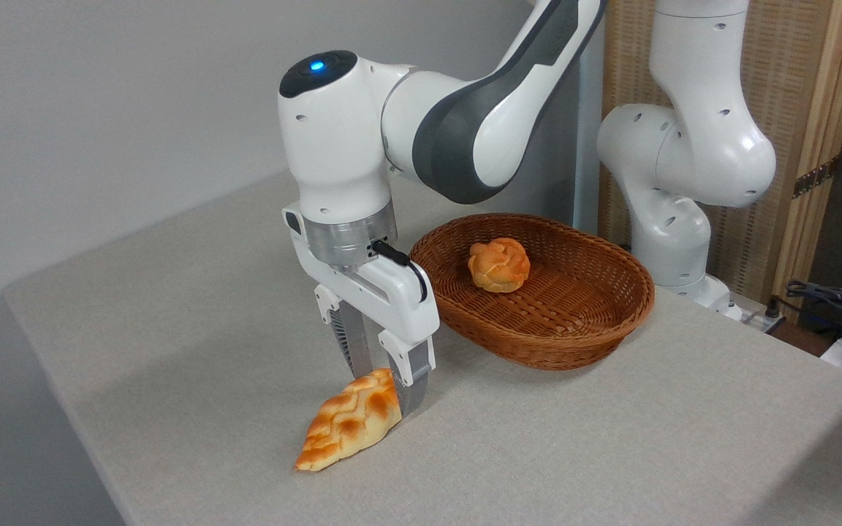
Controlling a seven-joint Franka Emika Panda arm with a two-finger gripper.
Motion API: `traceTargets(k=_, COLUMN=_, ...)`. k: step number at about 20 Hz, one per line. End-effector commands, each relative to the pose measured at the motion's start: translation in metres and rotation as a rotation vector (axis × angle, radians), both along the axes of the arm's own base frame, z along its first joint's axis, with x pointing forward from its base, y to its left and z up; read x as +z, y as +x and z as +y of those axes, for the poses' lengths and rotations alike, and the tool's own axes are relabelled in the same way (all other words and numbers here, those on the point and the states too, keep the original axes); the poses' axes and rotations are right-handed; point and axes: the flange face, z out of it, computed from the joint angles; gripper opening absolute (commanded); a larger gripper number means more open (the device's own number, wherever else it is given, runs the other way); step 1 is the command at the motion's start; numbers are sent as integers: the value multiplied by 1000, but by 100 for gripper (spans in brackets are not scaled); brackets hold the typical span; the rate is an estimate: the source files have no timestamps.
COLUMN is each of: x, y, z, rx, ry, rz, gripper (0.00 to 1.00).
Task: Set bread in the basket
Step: 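Align the gripper fingers around the loaf's end and close them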
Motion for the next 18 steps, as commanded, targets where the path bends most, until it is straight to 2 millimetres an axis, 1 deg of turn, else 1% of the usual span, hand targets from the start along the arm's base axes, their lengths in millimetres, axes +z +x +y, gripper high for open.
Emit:
traceTargets(k=1, x=-8, y=4, z=-2, rx=-1, ry=4, rz=-28, gripper=100)
traceTargets(k=2, x=-10, y=5, z=-9, rx=-10, ry=3, rz=-36, gripper=100)
traceTargets(k=3, x=-11, y=5, z=-11, rx=-13, ry=3, rz=-37, gripper=100)
traceTargets(k=6, x=-19, y=2, z=-13, rx=-17, ry=4, rz=-25, gripper=100)
traceTargets(k=7, x=-22, y=3, z=-13, rx=-17, ry=4, rz=-24, gripper=98)
traceTargets(k=8, x=-24, y=3, z=-13, rx=-23, ry=4, rz=-21, gripper=88)
traceTargets(k=9, x=-26, y=3, z=-13, rx=-26, ry=5, rz=-16, gripper=82)
traceTargets(k=12, x=-25, y=4, z=-13, rx=-26, ry=5, rz=-18, gripper=50)
traceTargets(k=14, x=-25, y=4, z=-13, rx=-26, ry=5, rz=-18, gripper=33)
traceTargets(k=15, x=-25, y=4, z=-13, rx=-26, ry=5, rz=-18, gripper=27)
traceTargets(k=18, x=-25, y=4, z=-13, rx=-27, ry=5, rz=-19, gripper=27)
